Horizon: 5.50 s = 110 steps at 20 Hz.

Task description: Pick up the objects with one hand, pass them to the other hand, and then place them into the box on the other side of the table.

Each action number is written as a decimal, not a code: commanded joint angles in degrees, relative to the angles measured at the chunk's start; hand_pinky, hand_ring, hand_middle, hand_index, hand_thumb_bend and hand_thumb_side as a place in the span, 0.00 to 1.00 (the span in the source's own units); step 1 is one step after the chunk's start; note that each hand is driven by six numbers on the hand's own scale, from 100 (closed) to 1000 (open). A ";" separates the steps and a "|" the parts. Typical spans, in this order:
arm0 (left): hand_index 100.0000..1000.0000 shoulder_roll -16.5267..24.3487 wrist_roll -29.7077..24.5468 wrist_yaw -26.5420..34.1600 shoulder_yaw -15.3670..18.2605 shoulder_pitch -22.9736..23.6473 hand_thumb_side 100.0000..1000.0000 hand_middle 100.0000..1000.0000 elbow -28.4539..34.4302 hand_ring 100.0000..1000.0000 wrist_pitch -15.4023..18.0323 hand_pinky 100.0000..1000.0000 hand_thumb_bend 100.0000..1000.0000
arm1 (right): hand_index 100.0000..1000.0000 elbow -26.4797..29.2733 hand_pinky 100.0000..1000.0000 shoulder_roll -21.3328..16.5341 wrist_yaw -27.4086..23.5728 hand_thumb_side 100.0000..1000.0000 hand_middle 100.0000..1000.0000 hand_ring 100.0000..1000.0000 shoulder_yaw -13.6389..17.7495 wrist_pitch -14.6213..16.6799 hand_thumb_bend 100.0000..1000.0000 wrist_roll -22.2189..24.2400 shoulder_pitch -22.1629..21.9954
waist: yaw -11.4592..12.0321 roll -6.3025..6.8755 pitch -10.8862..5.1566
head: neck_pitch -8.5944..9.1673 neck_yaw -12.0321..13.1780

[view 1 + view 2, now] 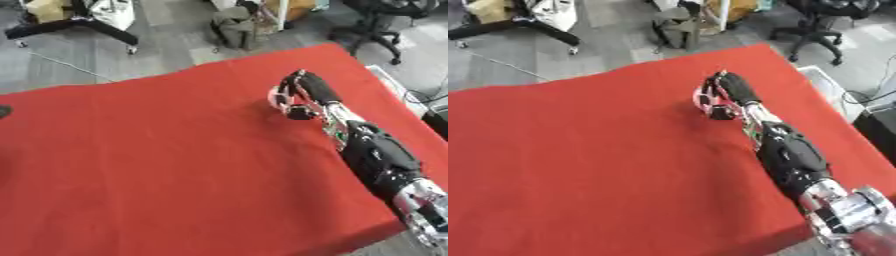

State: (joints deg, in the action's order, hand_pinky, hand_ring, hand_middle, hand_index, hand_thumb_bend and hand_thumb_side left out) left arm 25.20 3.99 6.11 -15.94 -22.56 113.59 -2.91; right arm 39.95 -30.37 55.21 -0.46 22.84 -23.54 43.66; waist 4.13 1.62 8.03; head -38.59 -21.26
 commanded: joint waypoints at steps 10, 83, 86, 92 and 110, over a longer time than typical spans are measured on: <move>0.57 1.28 3.06 1.16 -0.61 2.94 0.65 0.48 1.00 0.63 -5.67 0.87 0.45 | 0.30 28.04 0.73 -0.58 -12.81 0.00 0.24 0.51 -6.68 4.14 0.00 2.36 -3.11 | -2.25 -0.58 -1.85 | -0.42 6.23; 0.55 4.89 -20.41 21.71 -13.45 -1.01 0.73 0.53 1.00 0.69 -3.82 0.93 0.28 | 0.29 70.29 0.74 9.65 -38.97 0.00 0.23 0.50 -26.48 7.25 0.00 31.09 -8.49 | -4.02 -0.48 -1.76 | -4.20 17.06; 0.55 4.66 -20.25 21.28 -13.69 -1.54 0.71 0.54 1.00 0.70 -4.43 0.94 0.28 | 0.28 70.02 0.74 9.97 -38.90 0.00 0.23 0.50 -26.90 7.48 0.00 31.29 -8.38 | -4.01 -0.52 -1.75 | -4.23 17.07; 0.58 4.00 -18.62 20.13 -14.46 -2.89 0.66 0.56 1.00 0.71 -5.80 0.94 0.27 | 0.28 70.10 0.74 10.80 -39.13 0.00 0.23 0.50 -27.37 7.46 0.00 31.63 -8.05 | -4.10 -0.53 -1.77 | -4.28 17.09; 0.25 2.66 -16.63 17.90 -16.65 -5.07 0.17 0.18 1.00 0.37 -8.10 0.76 0.00 | 0.28 70.08 0.74 10.97 -39.35 0.00 0.23 0.50 -27.28 7.57 0.00 31.68 -8.26 | -4.41 -0.53 -1.93 | -4.70 17.43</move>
State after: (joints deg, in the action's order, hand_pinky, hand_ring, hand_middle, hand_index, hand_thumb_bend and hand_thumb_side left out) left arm 27.69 -12.84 24.68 -32.22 -26.74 113.58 -10.79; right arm 109.43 -18.98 15.90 -28.28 30.24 8.34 34.64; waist -0.26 1.03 6.80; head -43.20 -4.02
